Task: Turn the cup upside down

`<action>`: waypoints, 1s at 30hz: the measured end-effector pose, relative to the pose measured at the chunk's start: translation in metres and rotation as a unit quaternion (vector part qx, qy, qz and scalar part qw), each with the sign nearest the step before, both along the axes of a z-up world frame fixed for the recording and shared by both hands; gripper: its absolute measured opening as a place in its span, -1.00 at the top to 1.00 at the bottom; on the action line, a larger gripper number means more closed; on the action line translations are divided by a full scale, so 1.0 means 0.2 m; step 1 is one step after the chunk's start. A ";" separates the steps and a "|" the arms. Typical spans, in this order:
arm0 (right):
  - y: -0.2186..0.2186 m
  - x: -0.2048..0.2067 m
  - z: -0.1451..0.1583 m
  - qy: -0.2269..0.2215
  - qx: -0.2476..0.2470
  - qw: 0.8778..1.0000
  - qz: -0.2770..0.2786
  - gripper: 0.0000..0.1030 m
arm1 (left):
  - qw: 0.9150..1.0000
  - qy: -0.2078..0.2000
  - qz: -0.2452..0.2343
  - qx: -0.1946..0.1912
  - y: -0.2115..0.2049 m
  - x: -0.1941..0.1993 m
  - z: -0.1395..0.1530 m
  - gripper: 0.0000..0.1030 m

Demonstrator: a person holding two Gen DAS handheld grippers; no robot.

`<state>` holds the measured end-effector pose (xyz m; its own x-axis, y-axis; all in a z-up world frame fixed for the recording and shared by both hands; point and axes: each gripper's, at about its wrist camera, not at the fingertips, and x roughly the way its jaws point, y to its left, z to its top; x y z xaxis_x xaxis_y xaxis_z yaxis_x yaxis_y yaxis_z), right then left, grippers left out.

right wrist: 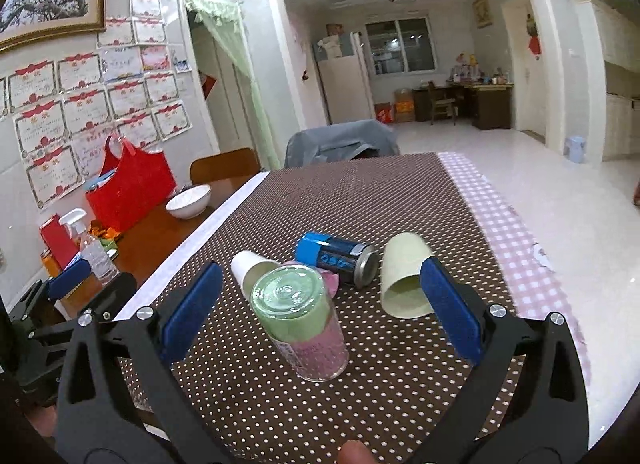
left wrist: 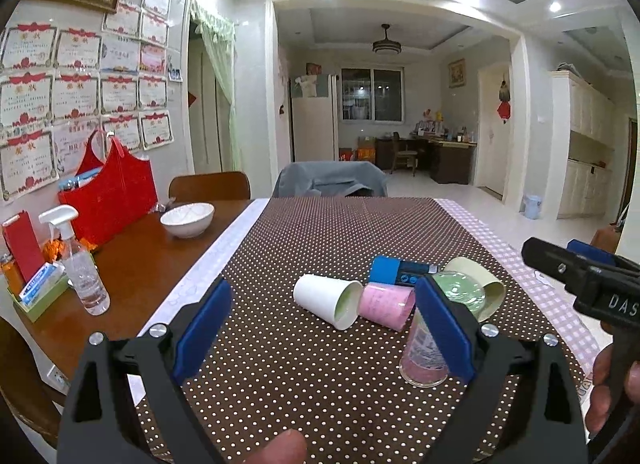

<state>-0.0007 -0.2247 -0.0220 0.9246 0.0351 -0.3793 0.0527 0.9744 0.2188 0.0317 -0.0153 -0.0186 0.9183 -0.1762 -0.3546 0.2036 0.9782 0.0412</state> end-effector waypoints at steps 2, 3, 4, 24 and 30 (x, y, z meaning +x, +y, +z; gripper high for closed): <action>0.00 -0.05 0.03 -0.009 -0.008 1.000 -0.009 -0.89 | 1.000 -0.008 -0.001 0.001 -0.01 -0.05 0.02 -0.78; 0.00 -0.09 0.04 -0.015 -0.015 1.000 -0.016 -0.89 | 1.000 -0.011 -0.001 0.001 -0.01 -0.07 0.02 -0.78; 0.00 -0.11 0.06 -0.018 -0.021 0.999 -0.021 -0.89 | 1.000 -0.014 0.000 0.000 -0.02 -0.09 0.03 -0.78; 0.16 -0.45 0.07 -0.053 -0.068 0.994 -0.065 -0.89 | 0.999 -0.042 0.013 -0.008 0.06 -0.38 0.10 -0.78; 0.16 -0.46 0.07 -0.052 -0.061 0.995 -0.061 -0.89 | 0.999 -0.043 0.017 -0.007 0.07 -0.42 0.11 -0.78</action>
<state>-0.0929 -0.1921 -0.0082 0.9537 -0.1200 -0.2757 0.1553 0.9817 0.1099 -0.0514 -0.0018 0.0036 0.9508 -0.1492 -0.2715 0.1669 0.9850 0.0432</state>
